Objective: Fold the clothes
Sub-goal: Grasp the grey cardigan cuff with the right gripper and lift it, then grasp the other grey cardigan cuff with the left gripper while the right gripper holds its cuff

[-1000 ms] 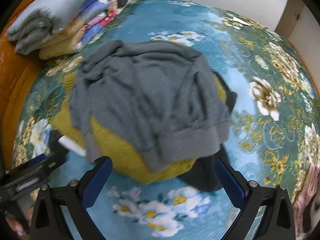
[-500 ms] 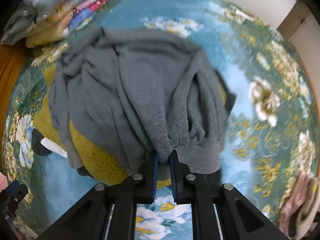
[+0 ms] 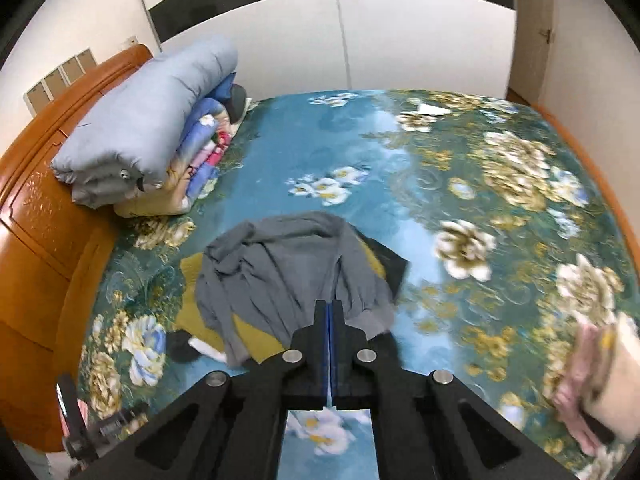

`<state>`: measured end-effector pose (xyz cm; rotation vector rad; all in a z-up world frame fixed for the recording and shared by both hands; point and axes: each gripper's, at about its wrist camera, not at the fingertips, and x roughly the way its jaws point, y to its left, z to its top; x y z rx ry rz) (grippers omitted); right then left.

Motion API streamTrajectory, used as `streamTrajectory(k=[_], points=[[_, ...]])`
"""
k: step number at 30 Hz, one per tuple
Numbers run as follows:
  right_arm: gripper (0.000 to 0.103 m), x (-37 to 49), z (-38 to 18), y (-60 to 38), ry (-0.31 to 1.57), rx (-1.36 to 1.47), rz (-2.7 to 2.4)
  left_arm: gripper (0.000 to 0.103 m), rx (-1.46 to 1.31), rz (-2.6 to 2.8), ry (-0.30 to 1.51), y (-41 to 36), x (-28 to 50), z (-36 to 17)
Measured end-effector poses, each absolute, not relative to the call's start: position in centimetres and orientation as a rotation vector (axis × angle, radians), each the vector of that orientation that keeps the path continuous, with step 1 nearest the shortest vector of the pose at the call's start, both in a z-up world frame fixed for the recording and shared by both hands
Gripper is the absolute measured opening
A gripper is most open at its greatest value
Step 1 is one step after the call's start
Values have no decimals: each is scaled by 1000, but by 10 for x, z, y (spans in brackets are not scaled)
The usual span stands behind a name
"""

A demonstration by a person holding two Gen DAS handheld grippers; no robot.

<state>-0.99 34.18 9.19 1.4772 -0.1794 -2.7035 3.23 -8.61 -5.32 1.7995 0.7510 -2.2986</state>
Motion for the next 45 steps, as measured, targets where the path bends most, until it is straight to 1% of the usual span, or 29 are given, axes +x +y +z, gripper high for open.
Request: streamTrajectory(k=[3,5,6,9,10,11,12,13,14,15,20,21,23,25,29,31,33,34,36,38,39,40,41,43,45], points=[[0,12,82,348,-175,1545,-2662,94,1799,-2303,771,-82,45,-52],[3,20,67,348,-226,1556,-2623,94,1799,-2305,777,-78,50,-50],[4,21,59,348,-270,1555,-2597,94,1801,-2307,784,-76,52,-50],[4,11,18,345,-481,1574,-2473,94,1808,-2320,780,-68,55,-49],[8,8,3,345,-534,1592,-2453,94,1810,-2324,773,-65,55,-48],[23,2,-16,346,-612,1622,-2425,94,1812,-2326,766,-64,55,-48],[34,-3,-33,349,-684,1642,-2397,94,1813,-2324,763,-63,55,-48],[54,-7,-48,352,-760,1653,-2378,94,1815,-2323,760,-62,54,-49],[59,-10,-66,357,-863,1661,-2349,94,1817,-2320,757,-61,54,-50],[59,-13,-82,362,-967,1668,-2319,94,1820,-2313,753,-62,52,-52],[68,-31,-158,395,-1460,1646,-2197,94,1836,-2254,756,-65,39,-68],[69,-36,-168,400,-1534,1633,-2170,94,1838,-2242,761,-65,36,-71],[74,-46,-187,409,-1662,1603,-2128,94,1841,-2224,759,-65,29,-77],[76,-55,-201,416,-1735,1580,-2110,94,1843,-2218,742,-65,22,-81],[76,-69,-214,424,-1879,1452,-2022,94,1862,-2219,706,-61,8,-89],[77,-68,-198,426,-1907,1288,-2010,94,1869,-2218,693,-60,3,-93],[73,-66,-178,428,-1898,1119,-2009,94,1876,-2212,692,-59,0,-96],[69,-67,-169,428,-1871,1060,-2007,94,1882,-2208,694,-58,0,-98],[64,-78,-161,422,-1793,1088,-2017,94,1898,-2203,694,-55,-1,-100],[45,-98,-167,415,-1719,1271,-2040,94,1911,-2202,692,-52,-1,-100],[40,-104,-169,416,-1727,1319,-2045,94,1909,-2208,697,-52,0,-97],[29,-106,-167,418,-1762,1334,-2049,94,1905,-2216,703,-51,2,-95],[20,-109,-166,421,-1798,1349,-2052,94,1898,-2225,709,-52,3,-91],[13,-110,-146,426,-1832,1299,-2066,94,1882,-2238,721,-55,5,-83],[11,-112,-108,427,-1748,1248,-2113,94,1866,-2249,741,-59,8,-76]])
